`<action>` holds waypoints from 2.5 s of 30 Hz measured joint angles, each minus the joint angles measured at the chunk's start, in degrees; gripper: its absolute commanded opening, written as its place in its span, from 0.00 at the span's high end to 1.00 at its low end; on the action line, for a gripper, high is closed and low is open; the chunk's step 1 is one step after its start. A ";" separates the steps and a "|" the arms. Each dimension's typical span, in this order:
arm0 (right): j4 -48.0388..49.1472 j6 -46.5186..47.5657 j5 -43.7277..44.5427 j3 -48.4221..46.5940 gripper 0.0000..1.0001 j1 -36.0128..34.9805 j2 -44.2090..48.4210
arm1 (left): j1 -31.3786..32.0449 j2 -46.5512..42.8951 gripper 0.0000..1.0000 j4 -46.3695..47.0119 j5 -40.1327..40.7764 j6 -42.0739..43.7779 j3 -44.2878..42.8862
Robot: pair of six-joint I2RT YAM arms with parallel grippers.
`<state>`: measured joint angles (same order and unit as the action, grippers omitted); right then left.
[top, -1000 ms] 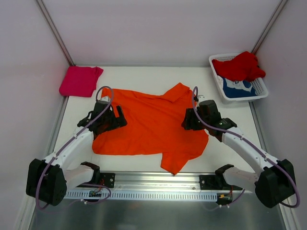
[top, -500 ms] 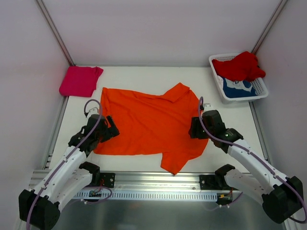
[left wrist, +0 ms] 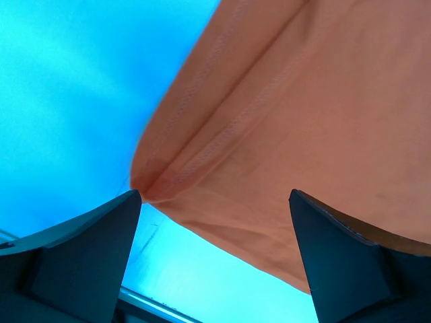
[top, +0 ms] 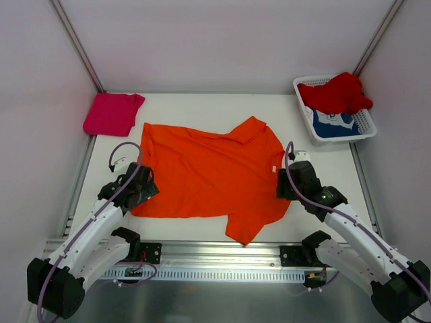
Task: Fold and stack the t-shirts
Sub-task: Flatten the tshirt out
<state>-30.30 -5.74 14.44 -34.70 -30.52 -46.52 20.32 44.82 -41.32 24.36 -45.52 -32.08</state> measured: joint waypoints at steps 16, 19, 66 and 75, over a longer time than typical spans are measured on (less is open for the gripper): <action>1.01 -0.66 3.13 0.00 0.40 -0.02 -3.93 | 0.81 15.69 0.18 -6.75 2.97 -4.83 -4.37; 2.01 -0.66 2.93 0.00 0.40 -0.02 -4.11 | 1.99 15.61 0.24 -8.87 2.75 -6.80 -4.44; 6.51 -1.16 -2.56 3.10 0.40 -0.07 2.27 | 2.25 20.61 0.26 -4.83 1.81 -12.46 -3.13; 7.58 -1.14 -4.72 3.21 0.40 -0.07 -2.67 | 2.27 16.09 0.25 -9.05 3.65 -13.60 -4.57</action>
<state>-22.72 -6.87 9.72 -31.48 -30.59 -49.19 22.59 60.90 -50.37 28.01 -59.11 -36.64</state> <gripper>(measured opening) 0.600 0.744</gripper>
